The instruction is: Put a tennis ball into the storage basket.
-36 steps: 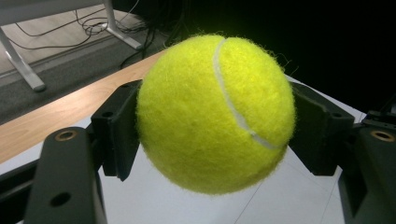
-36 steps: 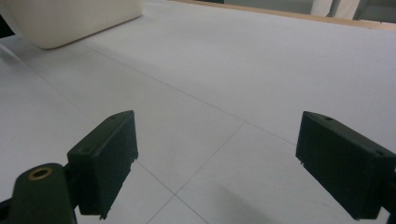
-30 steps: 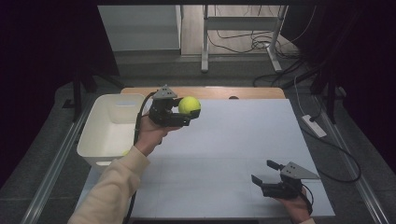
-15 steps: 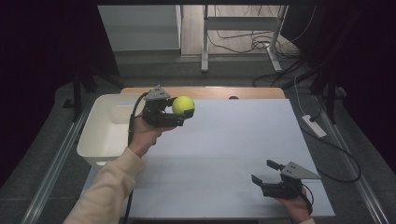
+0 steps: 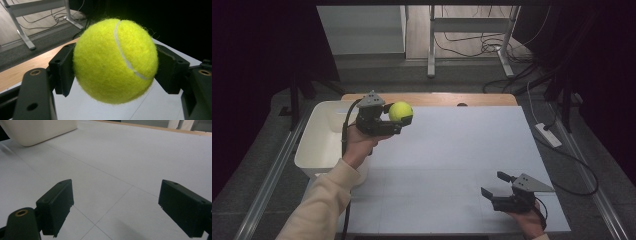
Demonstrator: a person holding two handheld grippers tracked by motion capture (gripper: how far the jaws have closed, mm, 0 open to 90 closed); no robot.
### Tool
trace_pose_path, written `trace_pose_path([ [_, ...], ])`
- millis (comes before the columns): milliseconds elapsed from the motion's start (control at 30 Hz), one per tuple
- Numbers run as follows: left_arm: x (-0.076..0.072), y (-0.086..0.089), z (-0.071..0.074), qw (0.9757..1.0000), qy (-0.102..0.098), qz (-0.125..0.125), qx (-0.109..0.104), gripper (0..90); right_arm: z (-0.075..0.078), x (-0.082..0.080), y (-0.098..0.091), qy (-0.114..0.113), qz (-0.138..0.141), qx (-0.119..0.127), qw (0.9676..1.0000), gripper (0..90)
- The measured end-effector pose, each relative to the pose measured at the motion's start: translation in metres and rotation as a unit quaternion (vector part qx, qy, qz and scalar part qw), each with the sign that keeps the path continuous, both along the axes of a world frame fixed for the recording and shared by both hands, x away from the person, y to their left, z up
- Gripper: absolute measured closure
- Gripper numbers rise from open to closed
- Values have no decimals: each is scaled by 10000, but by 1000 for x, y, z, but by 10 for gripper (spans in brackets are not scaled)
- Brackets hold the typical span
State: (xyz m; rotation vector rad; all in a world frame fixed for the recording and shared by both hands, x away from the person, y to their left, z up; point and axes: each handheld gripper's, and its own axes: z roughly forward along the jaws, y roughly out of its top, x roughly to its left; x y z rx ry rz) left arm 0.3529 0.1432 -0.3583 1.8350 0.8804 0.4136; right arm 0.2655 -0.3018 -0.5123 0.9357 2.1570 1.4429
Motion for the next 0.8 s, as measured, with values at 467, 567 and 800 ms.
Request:
trace_pose_path([
  [467, -6, 21, 3, 9997, -44, 233, 6, 271, 0, 0, 1, 10, 20, -14, 10000, 131],
  [567, -8, 26, 5, 9996, -61, 275, -10, 271, 0, 0, 1, 14, 23, -27, 10000, 131],
  [800, -10, 33, 7, 9992, -58, 384, 0, 271, -1, 1, 1, 25, 22, -18, 10000, 131],
])
